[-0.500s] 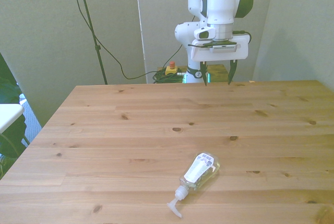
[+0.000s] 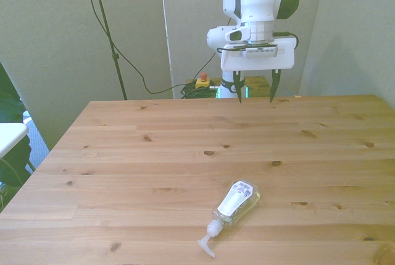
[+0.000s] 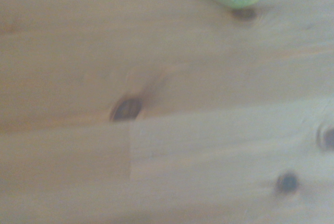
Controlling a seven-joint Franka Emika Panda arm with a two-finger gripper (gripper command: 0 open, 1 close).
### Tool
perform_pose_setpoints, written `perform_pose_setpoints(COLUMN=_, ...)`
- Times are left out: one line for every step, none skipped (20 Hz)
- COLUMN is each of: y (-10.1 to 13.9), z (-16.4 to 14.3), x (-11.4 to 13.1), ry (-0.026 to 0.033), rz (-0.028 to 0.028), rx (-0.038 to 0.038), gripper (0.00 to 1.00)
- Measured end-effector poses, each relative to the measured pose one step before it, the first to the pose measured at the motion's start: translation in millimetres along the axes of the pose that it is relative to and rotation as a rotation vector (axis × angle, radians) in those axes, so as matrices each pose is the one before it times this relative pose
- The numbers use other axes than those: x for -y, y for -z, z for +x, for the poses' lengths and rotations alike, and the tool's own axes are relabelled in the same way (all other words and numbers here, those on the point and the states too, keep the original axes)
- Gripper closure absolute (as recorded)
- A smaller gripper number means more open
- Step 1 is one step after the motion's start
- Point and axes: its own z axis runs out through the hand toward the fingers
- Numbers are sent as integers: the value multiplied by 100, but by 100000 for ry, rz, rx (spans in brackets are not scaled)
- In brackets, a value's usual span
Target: Stand the sanitizer
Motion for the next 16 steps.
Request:
perform_pose_setpoints(y=-361, z=2055, x=786, ry=-3233, rz=1360, rx=-2633, gripper=0)
perform_pose_setpoints(y=-573, z=2056, x=820, ry=-3086, rz=1087, rx=-2483, gripper=0)
perform_pose_setpoints(y=-781, z=1893, x=800, ry=-2868, rz=772, rx=-1874, gripper=0)
perform_pose_setpoints(y=-802, z=1791, x=817, ry=-2649, rz=681, rx=-1838, gripper=0)
perform_pose_setpoints(y=-775, z=1307, x=818, ry=-1766, rz=134, rx=-748, gripper=0)
perform_pose_setpoints(y=-1240, z=1510, x=2112, ry=-1549, rz=849, rx=-984, gripper=0)
perform_pose_setpoints(y=148, z=118, x=171, ry=126, rz=430, rx=-535, gripper=0)
perform_pose_setpoints(y=31, z=234, x=307, ry=-113, rz=1119, rx=-1106, gripper=0)
perform_pose_setpoints(y=-197, z=274, x=393, ry=-1061, rz=1181, rx=-912, gripper=0)
perform_pose_setpoints(y=-439, z=314, x=517, ry=-1457, rz=865, rx=-693, gripper=0)
perform_pose_setpoints(y=-721, z=361, x=639, ry=-1756, rz=1155, rx=-942, gripper=0)
perform_pose_setpoints(y=-885, z=341, x=741, ry=-2147, rz=1467, rx=-1090, gripper=0)
perform_pose_setpoints(y=-969, z=309, x=723, ry=-1720, rz=1058, rx=-804, gripper=0)
perform_pose_setpoints(y=-1072, z=288, x=590, ry=-1758, rz=704, rx=-848, gripper=0)
perform_pose_setpoints(y=-1146, z=227, x=390, ry=-1218, rz=623, rx=-885, gripper=0)
perform_pose_setpoints(y=-1109, z=177, x=296, ry=-1247, rz=283, rx=-777, gripper=0)
